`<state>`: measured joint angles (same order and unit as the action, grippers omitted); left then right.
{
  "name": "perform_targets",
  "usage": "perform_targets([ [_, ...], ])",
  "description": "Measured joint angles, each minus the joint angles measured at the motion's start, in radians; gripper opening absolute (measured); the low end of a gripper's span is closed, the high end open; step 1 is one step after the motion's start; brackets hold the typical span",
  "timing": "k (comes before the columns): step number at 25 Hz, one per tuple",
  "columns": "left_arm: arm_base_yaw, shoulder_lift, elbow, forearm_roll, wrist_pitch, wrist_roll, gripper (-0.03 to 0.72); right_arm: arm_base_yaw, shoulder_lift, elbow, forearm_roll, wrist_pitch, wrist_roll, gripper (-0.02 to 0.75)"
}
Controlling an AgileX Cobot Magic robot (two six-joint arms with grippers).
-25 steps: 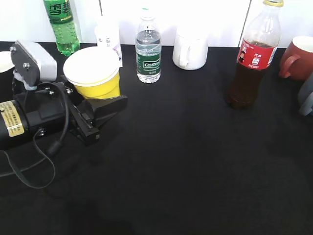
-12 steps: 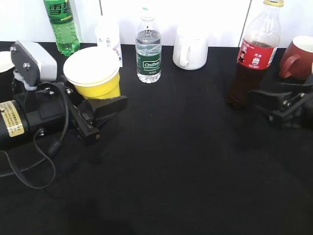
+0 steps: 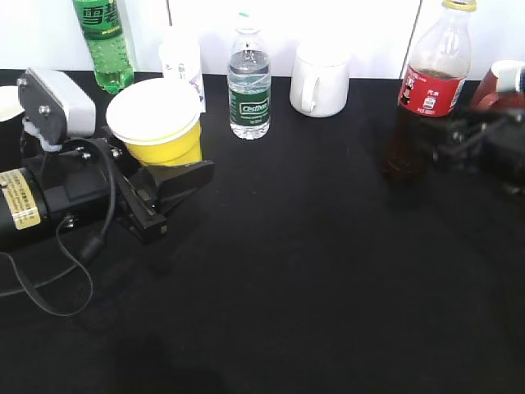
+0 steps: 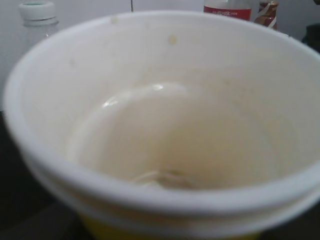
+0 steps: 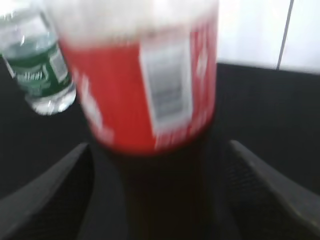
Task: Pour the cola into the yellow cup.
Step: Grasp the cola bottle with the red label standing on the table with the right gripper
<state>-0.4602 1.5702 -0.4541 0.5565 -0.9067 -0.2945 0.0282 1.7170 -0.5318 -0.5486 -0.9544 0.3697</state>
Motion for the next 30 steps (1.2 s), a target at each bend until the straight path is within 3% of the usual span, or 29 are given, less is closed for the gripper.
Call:
perform_targets([
  [13, 0.0, 0.0, 0.0, 0.004, 0.0, 0.0, 0.447, 0.0, 0.158, -0.182, -0.139, -0.058, 0.042, 0.605],
  [19, 0.0, 0.0, 0.0, 0.007, 0.0, 0.0, 0.447, 0.0, 0.169, -0.186, -0.148, -0.074, 0.045, 0.501],
  [30, 0.0, 0.0, 0.0, 0.038, 0.0, 0.0, 0.447, 0.0, 0.151, -0.185, -0.182, -0.068, 0.046, 0.501],
])
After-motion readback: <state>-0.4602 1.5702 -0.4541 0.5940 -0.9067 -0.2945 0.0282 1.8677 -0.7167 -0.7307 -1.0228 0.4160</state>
